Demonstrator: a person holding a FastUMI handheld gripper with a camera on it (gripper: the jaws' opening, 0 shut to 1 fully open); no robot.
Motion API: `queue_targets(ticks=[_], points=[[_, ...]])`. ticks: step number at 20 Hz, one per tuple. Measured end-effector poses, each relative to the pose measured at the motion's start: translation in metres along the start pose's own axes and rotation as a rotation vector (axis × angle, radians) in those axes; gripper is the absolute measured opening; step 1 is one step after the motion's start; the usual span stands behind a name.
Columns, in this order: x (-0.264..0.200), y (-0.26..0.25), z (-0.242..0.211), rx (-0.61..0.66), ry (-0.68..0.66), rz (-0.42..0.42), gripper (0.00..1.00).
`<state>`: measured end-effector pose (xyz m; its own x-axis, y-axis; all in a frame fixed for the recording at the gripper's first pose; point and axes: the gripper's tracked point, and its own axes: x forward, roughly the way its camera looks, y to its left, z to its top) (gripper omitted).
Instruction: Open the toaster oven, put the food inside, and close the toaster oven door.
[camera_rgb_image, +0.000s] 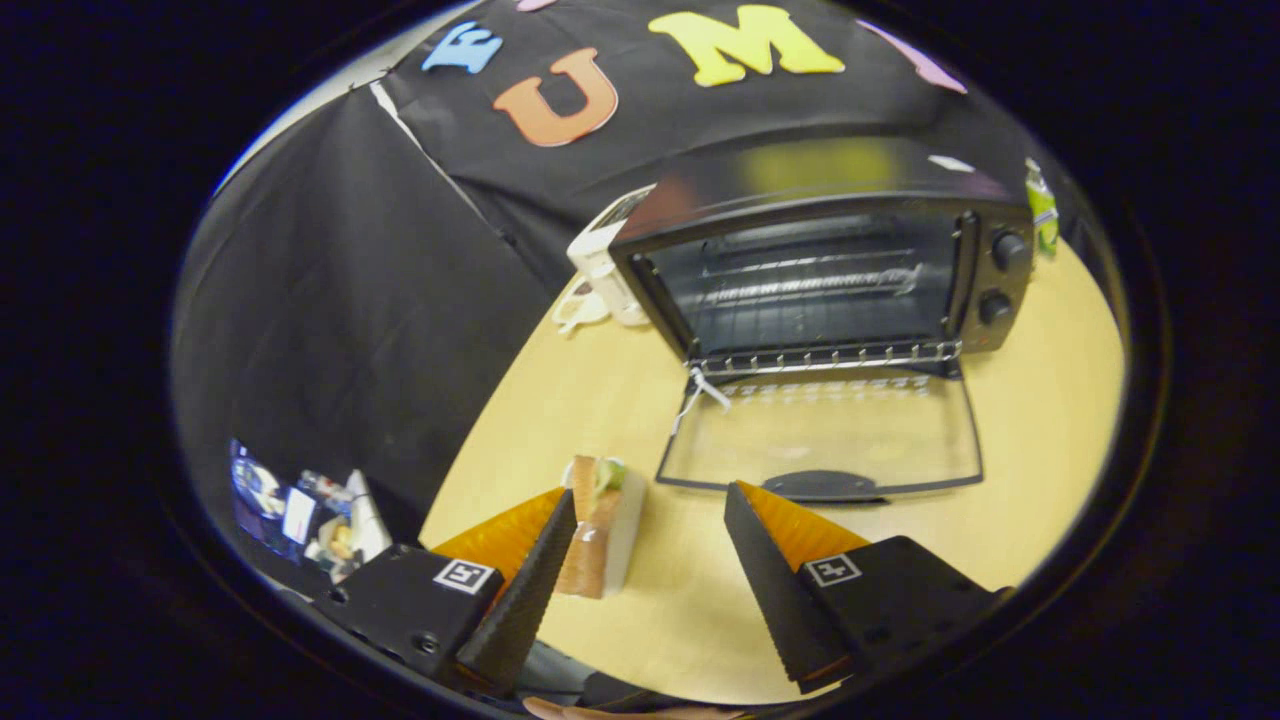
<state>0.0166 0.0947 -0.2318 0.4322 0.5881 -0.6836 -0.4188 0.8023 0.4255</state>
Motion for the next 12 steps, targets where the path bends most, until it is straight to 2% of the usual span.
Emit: queue_targets(ticks=[1, 6, 11, 12], points=[[0.004, 0.006, -0.002, 0.012, 0.052, 0.032, 0.94], [0.023, 0.012, -0.005, 0.04, 0.235, 0.091, 0.85], [0.033, 0.017, -0.018, 0.074, 0.337, 0.103, 0.58], [0.034, 0.018, -0.019, 0.071, 0.346, 0.107, 0.56]])
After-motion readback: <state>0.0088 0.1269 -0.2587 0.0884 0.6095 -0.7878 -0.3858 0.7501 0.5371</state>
